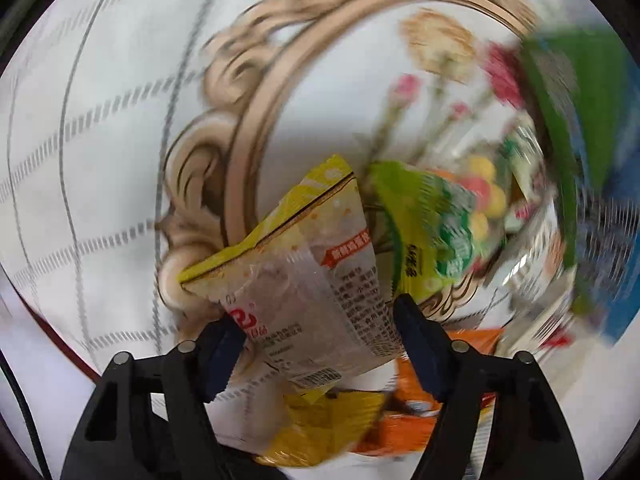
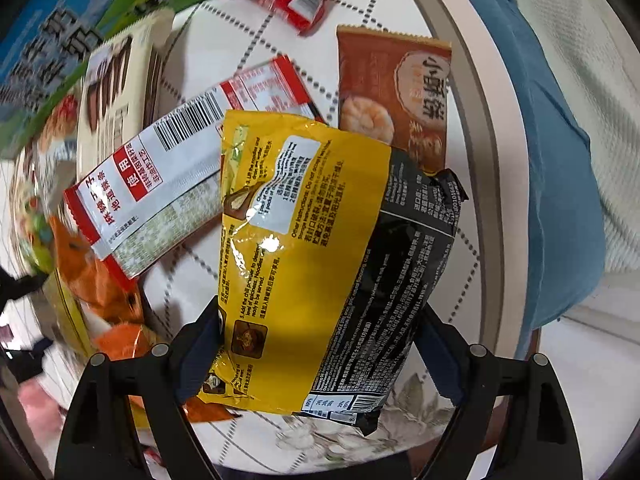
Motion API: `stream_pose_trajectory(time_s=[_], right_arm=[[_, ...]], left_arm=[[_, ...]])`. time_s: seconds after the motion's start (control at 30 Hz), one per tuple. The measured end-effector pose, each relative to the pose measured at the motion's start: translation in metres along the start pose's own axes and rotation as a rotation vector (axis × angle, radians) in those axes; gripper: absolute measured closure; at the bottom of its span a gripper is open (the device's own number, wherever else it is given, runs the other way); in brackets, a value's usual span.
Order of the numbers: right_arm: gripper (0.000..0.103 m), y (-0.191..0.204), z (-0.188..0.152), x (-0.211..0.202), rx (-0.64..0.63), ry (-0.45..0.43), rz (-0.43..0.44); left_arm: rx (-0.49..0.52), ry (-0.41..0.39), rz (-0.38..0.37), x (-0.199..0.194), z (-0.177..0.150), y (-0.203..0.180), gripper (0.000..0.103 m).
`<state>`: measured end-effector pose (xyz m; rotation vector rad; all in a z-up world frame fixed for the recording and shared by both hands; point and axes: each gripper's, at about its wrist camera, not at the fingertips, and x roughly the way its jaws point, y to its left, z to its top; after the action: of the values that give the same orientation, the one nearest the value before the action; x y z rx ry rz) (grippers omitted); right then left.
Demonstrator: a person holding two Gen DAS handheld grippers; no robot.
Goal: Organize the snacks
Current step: 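Grasp the clear bread bag with the left tool while the right tool grasps the yellow-black bag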
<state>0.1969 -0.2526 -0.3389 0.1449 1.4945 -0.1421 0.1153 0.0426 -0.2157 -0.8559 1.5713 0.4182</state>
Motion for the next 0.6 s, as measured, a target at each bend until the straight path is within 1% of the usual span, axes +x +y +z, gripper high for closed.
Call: stream_pose_trajectory(time_s=[0.03, 0.07, 0.13, 0.23, 0.27, 0.3, 0.37, 0.43, 0.5, 0.53, 0.6], right_arm=[[0.013, 0.002, -0.003, 0.005, -0.016, 0.004, -0.009], [0.013, 0.003, -0.006, 0.008, -0.036, 0.006, -0.018], [0.013, 0.012, -0.012, 0.015, -0.092, 0.007, -0.046], [0.013, 0.028, -0.022, 0.024, -0.178, -0.003, -0.088], [0.013, 0.032, -0.024, 0.026, -0.193, -0.006, -0.095], [0.013, 0.037, -0.027, 0.029, -0.210, -0.009, -0.102], [0.011, 0.042, -0.032, 0.034, -0.198, -0.009, -0.090], [0.011, 0.037, -0.032, 0.037, -0.144, -0.006, -0.047], [0.011, 0.029, -0.030, 0.045, -0.073, -0.003, -0.003], [0.011, 0.028, -0.029, 0.049, -0.046, -0.003, 0.012], [0.011, 0.026, -0.029, 0.060, 0.004, 0.005, 0.028]], left_arm=[[0.070, -0.017, 0.038, -0.004, -0.008, -0.011, 0.034], [0.176, -0.027, 0.092, -0.007, -0.018, -0.027, 0.033], [0.372, -0.017, 0.202, -0.008, -0.034, -0.057, 0.034], [0.584, -0.060, 0.374, -0.014, -0.068, -0.083, 0.034], [0.624, -0.057, 0.403, -0.015, -0.071, -0.090, 0.034], [0.641, -0.051, 0.413, -0.014, -0.065, -0.095, 0.034], [0.615, -0.037, 0.396, -0.020, -0.074, -0.093, 0.033], [0.527, -0.027, 0.327, -0.035, -0.081, -0.089, 0.033], [0.418, -0.014, 0.238, -0.054, -0.089, -0.094, 0.033], [0.352, -0.017, 0.192, -0.063, -0.092, -0.095, 0.033], [0.267, -0.033, 0.127, -0.080, -0.100, -0.099, 0.034]])
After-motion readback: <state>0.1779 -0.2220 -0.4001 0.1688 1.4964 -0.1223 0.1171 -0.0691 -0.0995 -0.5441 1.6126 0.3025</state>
